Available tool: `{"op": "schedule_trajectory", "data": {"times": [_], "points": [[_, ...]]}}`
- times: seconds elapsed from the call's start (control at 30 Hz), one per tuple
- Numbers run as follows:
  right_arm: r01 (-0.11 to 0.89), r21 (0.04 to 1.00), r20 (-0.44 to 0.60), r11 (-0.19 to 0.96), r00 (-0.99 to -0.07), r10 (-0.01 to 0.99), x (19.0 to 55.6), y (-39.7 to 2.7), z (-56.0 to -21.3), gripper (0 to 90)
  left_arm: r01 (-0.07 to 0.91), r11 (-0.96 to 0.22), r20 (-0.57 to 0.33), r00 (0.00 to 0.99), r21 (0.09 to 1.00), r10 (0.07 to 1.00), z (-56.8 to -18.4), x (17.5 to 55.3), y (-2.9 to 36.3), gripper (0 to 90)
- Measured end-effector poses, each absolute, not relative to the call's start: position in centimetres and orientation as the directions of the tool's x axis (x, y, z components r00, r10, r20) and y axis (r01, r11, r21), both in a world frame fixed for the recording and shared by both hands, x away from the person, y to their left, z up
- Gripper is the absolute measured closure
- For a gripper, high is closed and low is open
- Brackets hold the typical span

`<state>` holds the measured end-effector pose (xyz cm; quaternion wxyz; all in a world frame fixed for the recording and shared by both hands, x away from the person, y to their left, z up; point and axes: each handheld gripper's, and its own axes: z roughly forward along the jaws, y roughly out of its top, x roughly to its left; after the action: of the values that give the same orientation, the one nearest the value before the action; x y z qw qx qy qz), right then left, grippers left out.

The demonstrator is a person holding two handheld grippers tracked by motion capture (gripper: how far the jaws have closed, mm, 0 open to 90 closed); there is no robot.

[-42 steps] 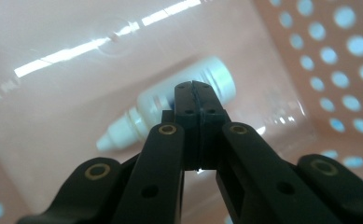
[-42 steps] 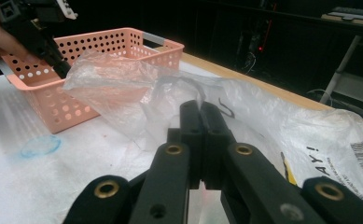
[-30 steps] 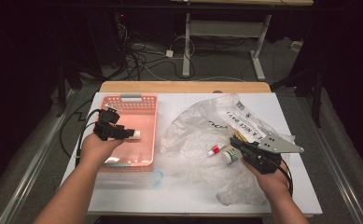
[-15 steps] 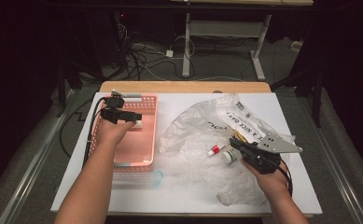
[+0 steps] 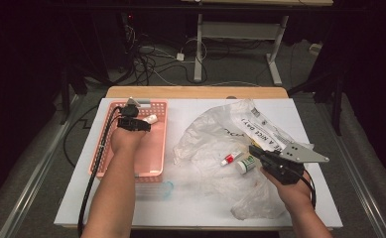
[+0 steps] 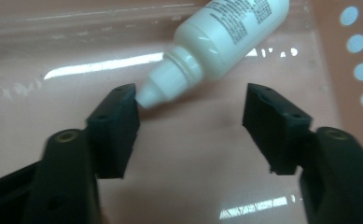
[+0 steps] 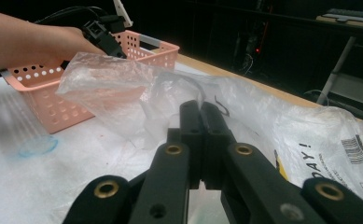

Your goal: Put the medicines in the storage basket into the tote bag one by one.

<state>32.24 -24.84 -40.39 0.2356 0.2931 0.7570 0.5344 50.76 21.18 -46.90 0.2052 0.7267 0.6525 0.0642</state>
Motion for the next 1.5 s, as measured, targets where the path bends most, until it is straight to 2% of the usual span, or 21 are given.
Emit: {"op": "schedule_trajectory", "data": {"times": [0.03, 0.2, 0.4, 0.5, 0.57, 0.67, 0.7, 0.77, 0.97, 1.1, 1.2, 1.5], "points": [[0.194, 0.948, -0.040, 0.254, -0.717, 0.696, 32.2, -24.9, -40.4, 90.0, 0.922, -0.060, -0.183, 0.140, 0.383, 0.973, -46.9, 50.8, 21.2, 41.5], [0.191, 0.949, -0.041, 0.252, -0.716, 0.697, 32.2, -24.9, -40.3, 90.0, 0.915, -0.084, -0.192, 0.172, 0.396, 0.966, -46.4, 50.4, 21.1, 47.8], [0.185, 0.948, -0.051, 0.260, -0.717, 0.695, 32.1, -24.6, -40.2, 90.0, 0.892, -0.124, -0.218, 0.238, 0.435, 0.946, -45.4, 49.0, 21.1, 60.0], [0.187, 0.947, -0.049, 0.260, -0.717, 0.695, 32.1, -24.4, -40.2, 90.0, 0.883, -0.141, -0.219, 0.261, 0.448, 0.940, -45.1, 48.6, 21.2, 59.9], [0.185, 0.947, -0.051, 0.263, -0.720, 0.692, 32.1, -24.3, -40.2, 90.0, 0.874, -0.147, -0.229, 0.278, 0.463, 0.933, -45.1, 48.7, 21.2, 50.8], [0.192, 0.946, -0.046, 0.262, -0.719, 0.694, 32.1, -24.3, -40.3, 90.0, 0.861, -0.131, -0.259, 0.289, 0.492, 0.922, -45.3, 49.2, 21.0, 29.6], [0.192, 0.946, -0.045, 0.262, -0.721, 0.691, 32.1, -24.3, -40.3, 90.0, 0.860, -0.130, -0.270, 0.293, 0.493, 0.917, -45.4, 49.4, 20.7, 26.3], [0.191, 0.945, -0.049, 0.266, -0.721, 0.691, 32.2, -24.3, -40.4, 90.0, 0.853, -0.167, -0.265, 0.331, 0.495, 0.906, -45.6, 49.6, 20.1, 26.7], [0.201, 0.944, -0.039, 0.261, -0.719, 0.694, 32.3, -24.5, -40.6, 90.0, 0.852, -0.271, -0.221, 0.399, 0.447, 0.890, -46.7, 50.3, 18.5, 41.7], [0.200, 0.945, -0.039, 0.259, -0.716, 0.697, 32.4, -24.7, -40.6, 90.0, 0.848, -0.314, -0.187, 0.423, 0.426, 0.887, -47.0, 50.7, 17.9, 46.7], [0.201, 0.945, -0.039, 0.259, -0.717, 0.696, 32.4, -24.8, -40.6, 90.0, 0.851, -0.316, -0.193, 0.424, 0.419, 0.885, -47.0, 50.8, 18.0, 57.2], [0.194, 0.947, -0.041, 0.256, -0.717, 0.696, 32.3, -24.8, -40.5, 90.0, 0.862, -0.303, -0.191, 0.404, 0.407, 0.895, -46.4, 50.1, 18.1, 58.1]]}}
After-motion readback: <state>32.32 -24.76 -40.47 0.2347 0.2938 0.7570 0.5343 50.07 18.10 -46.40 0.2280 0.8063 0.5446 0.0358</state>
